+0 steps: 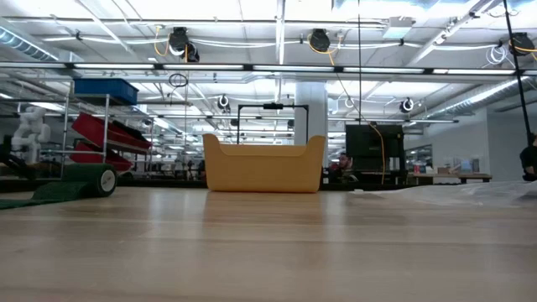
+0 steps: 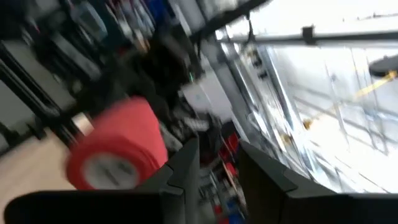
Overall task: Roll bandage
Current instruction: Roll the red bandage
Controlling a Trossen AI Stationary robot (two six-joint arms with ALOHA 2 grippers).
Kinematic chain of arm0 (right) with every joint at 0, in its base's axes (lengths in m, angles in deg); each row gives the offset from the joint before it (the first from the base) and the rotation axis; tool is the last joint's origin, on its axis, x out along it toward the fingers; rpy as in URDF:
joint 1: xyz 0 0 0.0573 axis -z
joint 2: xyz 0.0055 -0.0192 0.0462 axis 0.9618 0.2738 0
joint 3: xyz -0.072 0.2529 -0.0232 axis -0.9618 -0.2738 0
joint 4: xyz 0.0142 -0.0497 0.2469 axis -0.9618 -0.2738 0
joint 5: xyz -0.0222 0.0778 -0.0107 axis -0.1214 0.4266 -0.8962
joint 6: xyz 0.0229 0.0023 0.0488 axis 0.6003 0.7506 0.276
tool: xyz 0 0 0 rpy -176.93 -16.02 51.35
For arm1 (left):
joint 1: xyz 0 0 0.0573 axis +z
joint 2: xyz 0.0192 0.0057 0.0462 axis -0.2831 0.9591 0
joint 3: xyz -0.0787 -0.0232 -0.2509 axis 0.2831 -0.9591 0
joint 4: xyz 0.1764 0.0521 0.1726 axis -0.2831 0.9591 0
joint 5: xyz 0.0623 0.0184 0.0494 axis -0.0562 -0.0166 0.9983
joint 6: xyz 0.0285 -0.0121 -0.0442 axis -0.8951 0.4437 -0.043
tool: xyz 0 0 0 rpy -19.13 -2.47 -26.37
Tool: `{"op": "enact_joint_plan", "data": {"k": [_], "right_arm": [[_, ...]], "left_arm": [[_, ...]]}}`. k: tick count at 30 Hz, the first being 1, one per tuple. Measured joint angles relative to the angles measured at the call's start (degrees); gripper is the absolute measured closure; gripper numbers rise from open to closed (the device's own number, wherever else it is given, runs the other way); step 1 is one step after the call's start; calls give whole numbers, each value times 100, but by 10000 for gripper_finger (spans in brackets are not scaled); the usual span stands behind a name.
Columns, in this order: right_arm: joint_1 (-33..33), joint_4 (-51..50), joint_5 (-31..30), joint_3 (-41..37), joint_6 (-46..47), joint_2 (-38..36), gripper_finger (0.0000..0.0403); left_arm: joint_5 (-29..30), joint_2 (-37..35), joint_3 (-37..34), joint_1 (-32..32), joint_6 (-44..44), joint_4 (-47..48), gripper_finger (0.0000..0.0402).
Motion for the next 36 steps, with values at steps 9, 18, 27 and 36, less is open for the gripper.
{"op": "enact_joint_plan", "data": {"k": [9, 18, 27, 36], "right_arm": [[18, -27, 1180, 0, 1004, 0, 309], [539, -582, 1698, 0, 2399, 0, 309], [611, -1215, 1737, 215, 3101, 4, 309], [762, -2917, 2273, 739, 4797, 9, 309]], "left_arm": [[15, 0, 0, 8, 0, 110, 375], [260, 2, 2, 98, 0, 467, 375], [332, 2, 2, 142, 4, 702, 375], [612, 2, 2, 143, -41, 823, 375]]}}
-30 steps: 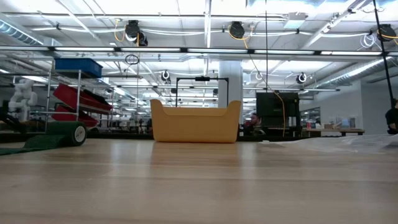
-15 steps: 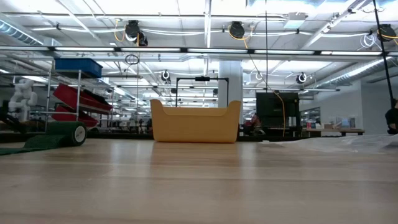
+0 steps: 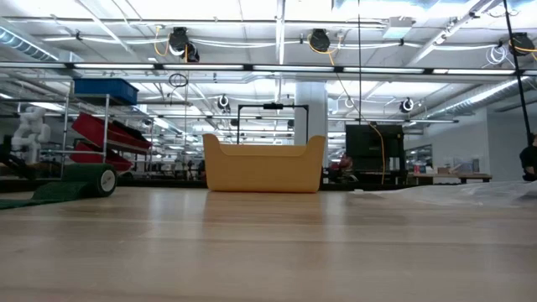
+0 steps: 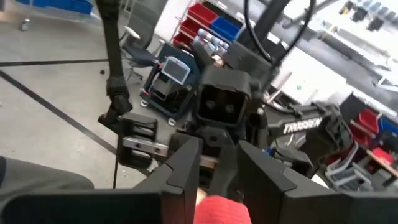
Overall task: Roll bandage
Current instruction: Roll the red bandage
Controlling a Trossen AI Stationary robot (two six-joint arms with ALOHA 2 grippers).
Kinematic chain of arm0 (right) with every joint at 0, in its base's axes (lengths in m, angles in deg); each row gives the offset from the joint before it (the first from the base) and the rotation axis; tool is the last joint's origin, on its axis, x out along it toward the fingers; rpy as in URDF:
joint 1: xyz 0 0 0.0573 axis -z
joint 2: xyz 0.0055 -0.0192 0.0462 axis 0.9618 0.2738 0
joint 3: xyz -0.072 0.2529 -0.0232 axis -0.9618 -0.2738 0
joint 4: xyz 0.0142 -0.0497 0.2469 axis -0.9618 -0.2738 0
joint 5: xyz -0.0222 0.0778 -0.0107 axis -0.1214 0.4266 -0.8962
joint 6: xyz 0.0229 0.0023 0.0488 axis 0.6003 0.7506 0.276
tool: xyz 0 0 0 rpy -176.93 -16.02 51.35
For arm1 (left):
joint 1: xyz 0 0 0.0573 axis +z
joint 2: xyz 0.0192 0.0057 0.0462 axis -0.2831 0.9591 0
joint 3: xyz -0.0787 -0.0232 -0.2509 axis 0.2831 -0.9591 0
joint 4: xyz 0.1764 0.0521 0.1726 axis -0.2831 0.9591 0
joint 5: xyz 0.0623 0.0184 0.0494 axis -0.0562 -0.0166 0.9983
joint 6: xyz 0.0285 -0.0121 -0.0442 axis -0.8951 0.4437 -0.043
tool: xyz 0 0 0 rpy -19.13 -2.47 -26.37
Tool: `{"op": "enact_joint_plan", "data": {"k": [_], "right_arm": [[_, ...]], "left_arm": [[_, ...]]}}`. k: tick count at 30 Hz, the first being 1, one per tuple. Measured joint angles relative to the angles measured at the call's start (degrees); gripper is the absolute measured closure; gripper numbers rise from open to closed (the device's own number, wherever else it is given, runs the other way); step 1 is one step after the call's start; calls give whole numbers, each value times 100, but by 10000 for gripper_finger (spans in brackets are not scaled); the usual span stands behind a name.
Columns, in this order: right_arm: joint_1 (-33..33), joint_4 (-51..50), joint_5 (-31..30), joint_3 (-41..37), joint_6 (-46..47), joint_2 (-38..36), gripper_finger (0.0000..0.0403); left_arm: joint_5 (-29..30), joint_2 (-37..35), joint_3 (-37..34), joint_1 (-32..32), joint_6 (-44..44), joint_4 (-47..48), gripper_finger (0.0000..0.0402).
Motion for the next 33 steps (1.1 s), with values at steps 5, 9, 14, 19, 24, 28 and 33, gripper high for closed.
{"op": "enact_joint_plan", "data": {"k": [5, 9, 14, 19, 24, 28, 33], "right_arm": [[197, -259, 5, 0, 426, 0, 309], [322, -433, 39, -2, 658, 0, 309], [382, -577, 47, 0, 825, -2, 309], [380, -617, 45, 0, 868, -2, 309], [374, -634, 27, 2, 911, -3, 309], [307, -748, -26, 0, 1014, -89, 310], [122, -906, -68, 0, 1126, -241, 310]], "left_arm": [[-2, 0, 0, 2, 2, -3, 375], [18, 0, 0, -7, 8, 12, 375], [-44, 2, -4, -33, -23, 36, 375], [-85, 2, -4, -80, -269, 20, 375], [-114, 2, -4, -98, -327, 37, 375], [-107, 2, -4, -107, -575, 159, 375], [-30, 2, -2, -170, -984, 302, 375]]}}
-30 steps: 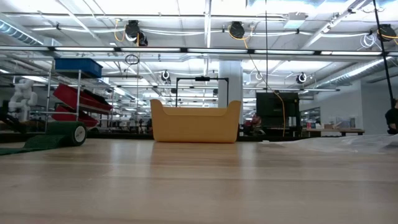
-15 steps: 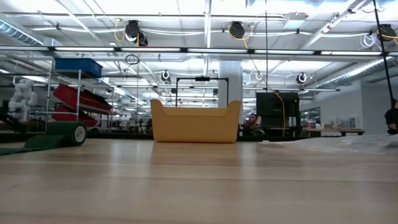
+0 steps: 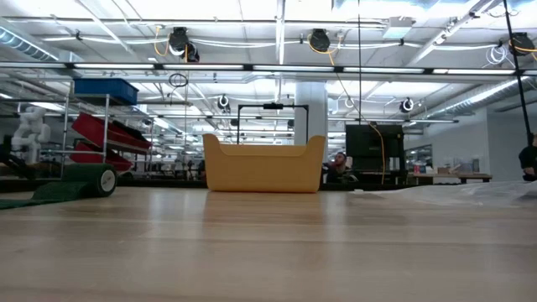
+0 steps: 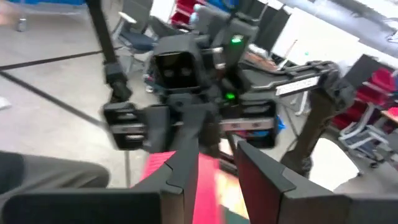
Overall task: Roll bandage
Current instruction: Roll the red bandage
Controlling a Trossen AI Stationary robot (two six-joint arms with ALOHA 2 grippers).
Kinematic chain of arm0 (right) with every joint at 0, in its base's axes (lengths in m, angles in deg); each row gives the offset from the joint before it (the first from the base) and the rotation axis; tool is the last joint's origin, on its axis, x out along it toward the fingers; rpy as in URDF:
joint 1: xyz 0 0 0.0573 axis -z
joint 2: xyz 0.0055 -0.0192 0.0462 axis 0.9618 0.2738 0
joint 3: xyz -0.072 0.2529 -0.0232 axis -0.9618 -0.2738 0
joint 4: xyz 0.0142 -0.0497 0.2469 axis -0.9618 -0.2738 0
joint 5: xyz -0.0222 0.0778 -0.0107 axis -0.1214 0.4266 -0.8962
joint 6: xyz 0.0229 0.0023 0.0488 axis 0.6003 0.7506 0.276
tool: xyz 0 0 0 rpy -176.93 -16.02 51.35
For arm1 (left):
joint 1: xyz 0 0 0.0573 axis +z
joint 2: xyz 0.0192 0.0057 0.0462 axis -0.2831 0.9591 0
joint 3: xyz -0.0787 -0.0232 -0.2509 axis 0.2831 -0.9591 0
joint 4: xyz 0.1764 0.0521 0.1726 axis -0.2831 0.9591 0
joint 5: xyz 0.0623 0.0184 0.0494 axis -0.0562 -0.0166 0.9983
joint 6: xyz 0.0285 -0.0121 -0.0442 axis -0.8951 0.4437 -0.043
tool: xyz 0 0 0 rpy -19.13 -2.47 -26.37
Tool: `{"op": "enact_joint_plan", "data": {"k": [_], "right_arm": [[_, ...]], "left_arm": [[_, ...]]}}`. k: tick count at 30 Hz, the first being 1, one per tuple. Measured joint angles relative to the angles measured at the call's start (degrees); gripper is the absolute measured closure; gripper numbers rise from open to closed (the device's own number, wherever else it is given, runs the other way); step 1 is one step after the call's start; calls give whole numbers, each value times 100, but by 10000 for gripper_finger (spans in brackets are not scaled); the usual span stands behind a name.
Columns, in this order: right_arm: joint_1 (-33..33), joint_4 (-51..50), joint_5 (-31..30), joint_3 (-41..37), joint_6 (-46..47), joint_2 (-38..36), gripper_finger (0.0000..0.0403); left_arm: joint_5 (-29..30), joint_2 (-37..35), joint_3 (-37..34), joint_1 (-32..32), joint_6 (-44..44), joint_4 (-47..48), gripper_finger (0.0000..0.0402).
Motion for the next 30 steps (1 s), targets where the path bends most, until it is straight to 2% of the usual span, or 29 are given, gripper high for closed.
{"op": "enact_joint_plan", "data": {"k": [12, 25, 30], "right_arm": [[229, -764, 423, 0, 741, -21, 310], [264, -855, 420, 2, 673, -65, 310], [166, -575, 359, -2, 388, -65, 310]], "left_arm": [[169, 4, 1, -25, -217, 64, 375], [215, 7, -2, -95, -348, 44, 375], [101, 7, 0, -98, -374, 6, 375]]}}
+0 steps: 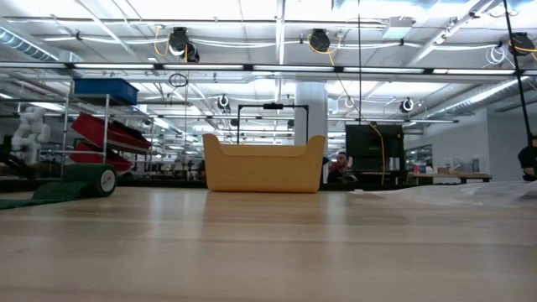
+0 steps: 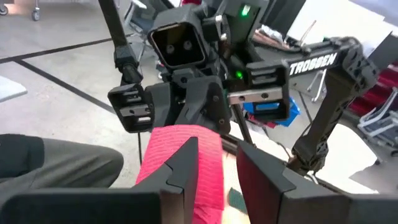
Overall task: Roll bandage
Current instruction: Roll the red bandage
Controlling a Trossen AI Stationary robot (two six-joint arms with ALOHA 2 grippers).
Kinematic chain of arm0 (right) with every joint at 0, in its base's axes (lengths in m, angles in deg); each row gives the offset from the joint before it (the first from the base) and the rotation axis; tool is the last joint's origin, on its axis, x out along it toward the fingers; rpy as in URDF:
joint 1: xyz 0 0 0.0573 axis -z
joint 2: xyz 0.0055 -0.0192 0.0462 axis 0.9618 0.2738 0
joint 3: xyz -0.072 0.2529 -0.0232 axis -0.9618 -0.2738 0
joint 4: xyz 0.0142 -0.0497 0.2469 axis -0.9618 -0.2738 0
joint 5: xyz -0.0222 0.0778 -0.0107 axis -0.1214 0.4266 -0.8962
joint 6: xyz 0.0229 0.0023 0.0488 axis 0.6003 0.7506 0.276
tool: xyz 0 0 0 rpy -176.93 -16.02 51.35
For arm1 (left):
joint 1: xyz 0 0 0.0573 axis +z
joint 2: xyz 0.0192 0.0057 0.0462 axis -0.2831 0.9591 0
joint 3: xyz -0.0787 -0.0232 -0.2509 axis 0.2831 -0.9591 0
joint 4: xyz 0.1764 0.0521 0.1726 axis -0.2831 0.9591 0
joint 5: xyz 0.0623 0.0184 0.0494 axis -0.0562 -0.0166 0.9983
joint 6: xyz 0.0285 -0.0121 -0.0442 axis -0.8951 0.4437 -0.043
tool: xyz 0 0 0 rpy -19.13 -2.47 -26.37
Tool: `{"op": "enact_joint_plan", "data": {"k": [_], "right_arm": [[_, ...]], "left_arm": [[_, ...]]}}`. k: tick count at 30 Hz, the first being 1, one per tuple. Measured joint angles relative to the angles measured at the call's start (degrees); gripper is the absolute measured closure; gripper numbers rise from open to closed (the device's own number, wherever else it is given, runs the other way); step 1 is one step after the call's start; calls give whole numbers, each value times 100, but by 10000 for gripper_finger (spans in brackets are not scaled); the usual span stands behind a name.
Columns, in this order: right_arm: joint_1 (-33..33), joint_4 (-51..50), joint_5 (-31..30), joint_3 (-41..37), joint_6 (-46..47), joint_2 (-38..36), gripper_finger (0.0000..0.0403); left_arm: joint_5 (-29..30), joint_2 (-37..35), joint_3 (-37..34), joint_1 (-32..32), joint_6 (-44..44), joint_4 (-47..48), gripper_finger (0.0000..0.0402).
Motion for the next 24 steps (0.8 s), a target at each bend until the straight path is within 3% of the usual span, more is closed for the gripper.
{"op": "enact_joint_plan", "data": {"k": [9, 20, 24], "right_arm": [[-25, 231, 13, -1, -72, 0, 310], [140, -241, 52, 0, 263, 0, 310], [135, -262, -314, 0, 62, 0, 310]], "left_arm": [[-31, -2, 4, -3, -7, 3, 375], [43, -2, 2, -2, 6, 50, 375], [59, -2, 2, -1, 6, 41, 375]]}}
